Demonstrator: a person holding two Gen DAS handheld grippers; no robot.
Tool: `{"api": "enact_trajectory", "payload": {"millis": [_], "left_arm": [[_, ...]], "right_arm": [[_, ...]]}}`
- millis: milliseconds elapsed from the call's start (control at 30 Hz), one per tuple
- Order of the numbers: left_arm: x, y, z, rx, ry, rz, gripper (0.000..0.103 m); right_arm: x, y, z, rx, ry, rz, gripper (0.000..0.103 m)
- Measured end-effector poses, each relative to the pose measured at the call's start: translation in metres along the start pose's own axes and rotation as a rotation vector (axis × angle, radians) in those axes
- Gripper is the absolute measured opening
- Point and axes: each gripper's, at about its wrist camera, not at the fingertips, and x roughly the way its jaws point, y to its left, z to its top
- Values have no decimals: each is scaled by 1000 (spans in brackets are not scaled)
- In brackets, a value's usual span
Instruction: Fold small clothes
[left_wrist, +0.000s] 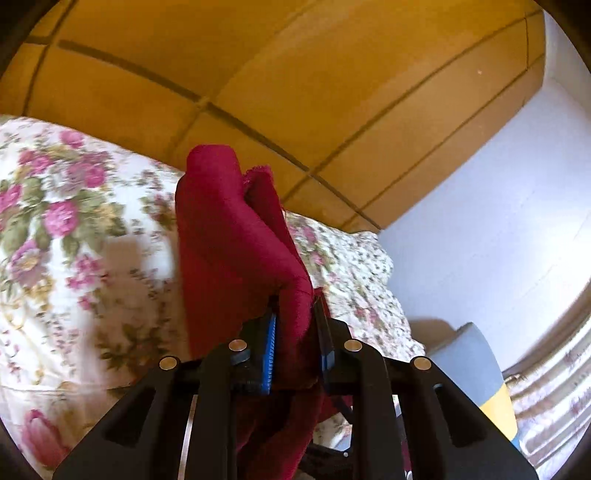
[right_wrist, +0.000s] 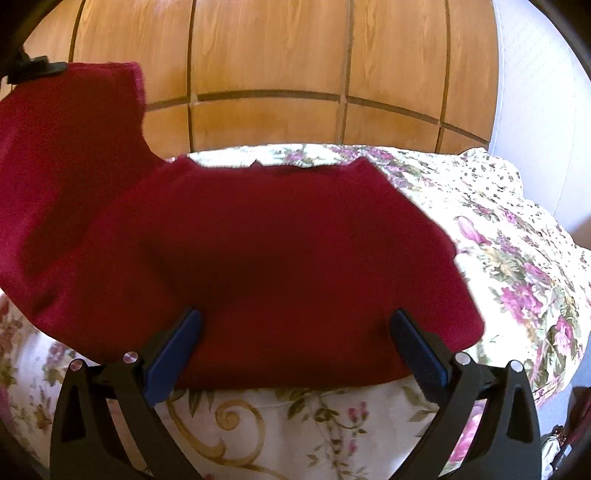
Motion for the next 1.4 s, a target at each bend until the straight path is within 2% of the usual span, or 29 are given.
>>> {"api": "enact_trajectory", "payload": {"millis": [100, 233, 400, 600, 633, 700, 767, 833, 933, 967, 1000, 1067, 1100, 1133, 1200, 1300, 1333, 1400], "left_arm": [[12, -19, 0, 43, 21, -19, 15], [38, -39, -4, 87, 67, -43, 14], [79, -54, -8, 89, 126, -58, 13], [143, -80, -23, 149, 200, -58, 8], [153, -83, -27, 151, 221, -67, 0], [176, -88, -38, 163, 276, -69, 0], [195, -93, -52, 205, 332, -39, 0], [203, -92, -64, 199, 386, -40, 0], [192, -90, -70, 162, 400, -110, 0], [182, -93, -70, 180, 382, -119, 5], [171, -95, -68, 201, 358, -121, 15], [140, -96, -62, 239, 270, -111, 80], [124, -93, -59, 252, 205, -98, 85], [110, -90, -56, 263, 142, -84, 85], [82, -80, -50, 291, 49, -9, 85], [66, -60, -46, 301, 8, 141, 86], [63, -47, -47, 292, 9, 215, 86], [60, -27, -50, 264, 15, 301, 86]], "right_arm": [[-8, -15, 2, 22, -24, -72, 101], [-14, -45, 0, 117, -15, -107, 101], [-23, -74, -8, 201, -10, -140, 101], [-30, -95, -14, 263, -7, -140, 101], [-32, -98, -15, 274, -8, -133, 101], [-33, -102, -15, 283, -11, -125, 101], [-32, -104, -15, 288, -13, -120, 101], [-33, -108, -14, 296, -15, -110, 101], [-35, -114, -15, 317, -20, -97, 101], [-34, -116, -14, 327, -15, -89, 101], [-34, -117, -14, 340, -10, -71, 101], [-36, -118, -9, 359, -2, -28, 101], [-38, -117, -7, 363, -6, -5, 101], [-41, -115, -4, 363, -13, 24, 101], [-47, -109, 6, 356, -22, 86, 101], [-49, -100, 25, 359, -10, 213, 101], [-48, -99, 30, 371, 3, 247, 101], [-40, -99, 42, 443, 56, 384, 101]]}}
